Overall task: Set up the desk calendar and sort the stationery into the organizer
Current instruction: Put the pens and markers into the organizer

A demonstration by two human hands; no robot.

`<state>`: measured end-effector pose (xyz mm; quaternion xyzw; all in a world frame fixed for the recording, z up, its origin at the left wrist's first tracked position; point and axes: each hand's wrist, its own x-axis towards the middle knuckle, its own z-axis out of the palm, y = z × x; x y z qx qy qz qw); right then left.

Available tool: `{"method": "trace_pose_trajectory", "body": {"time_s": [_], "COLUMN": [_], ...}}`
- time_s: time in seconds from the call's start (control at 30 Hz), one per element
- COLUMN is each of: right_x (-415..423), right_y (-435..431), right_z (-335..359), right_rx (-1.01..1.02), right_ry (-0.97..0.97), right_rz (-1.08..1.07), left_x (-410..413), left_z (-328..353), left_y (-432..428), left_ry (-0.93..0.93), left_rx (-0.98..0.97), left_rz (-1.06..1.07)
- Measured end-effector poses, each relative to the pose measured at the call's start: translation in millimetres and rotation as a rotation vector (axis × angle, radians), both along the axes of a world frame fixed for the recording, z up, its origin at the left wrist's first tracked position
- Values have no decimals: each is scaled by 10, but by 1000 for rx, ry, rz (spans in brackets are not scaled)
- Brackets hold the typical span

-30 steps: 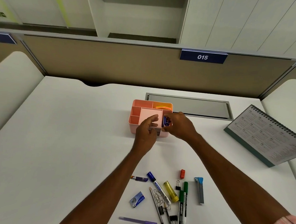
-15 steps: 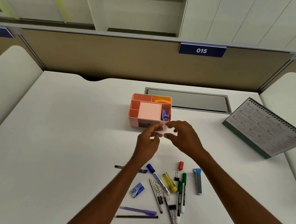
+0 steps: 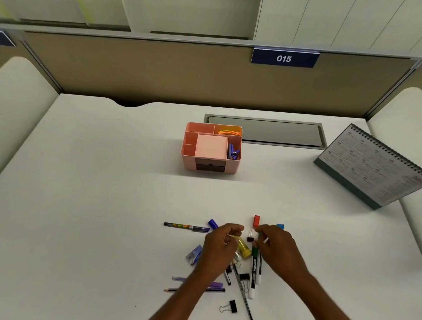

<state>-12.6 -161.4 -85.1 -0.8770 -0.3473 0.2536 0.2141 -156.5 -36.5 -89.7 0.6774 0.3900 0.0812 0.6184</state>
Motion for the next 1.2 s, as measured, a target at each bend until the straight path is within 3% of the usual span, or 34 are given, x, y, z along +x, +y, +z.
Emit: {"method": "trace_pose_trajectory", "body": {"time_s": [0.63,0.87,1.0,1.2], "right_x": [-289,-383,-449,-518], "right_y": [-217,-210,-159,-20], "right_z": [-108,-6,207,337], "right_rx": [-234,-112,77,188], "right_ry": [-160,-133,-58,-10], "right_rz": [6,-73,-3,55], "left_x": [-11,28,68,16], "left_z": [7,44,113,367], "left_y": [-301,-256,-170,31], "left_ry": [96,76,9,-120], "left_rx": [65,-32,-107,-132], "left_rz": [-76,44,149,245]}}
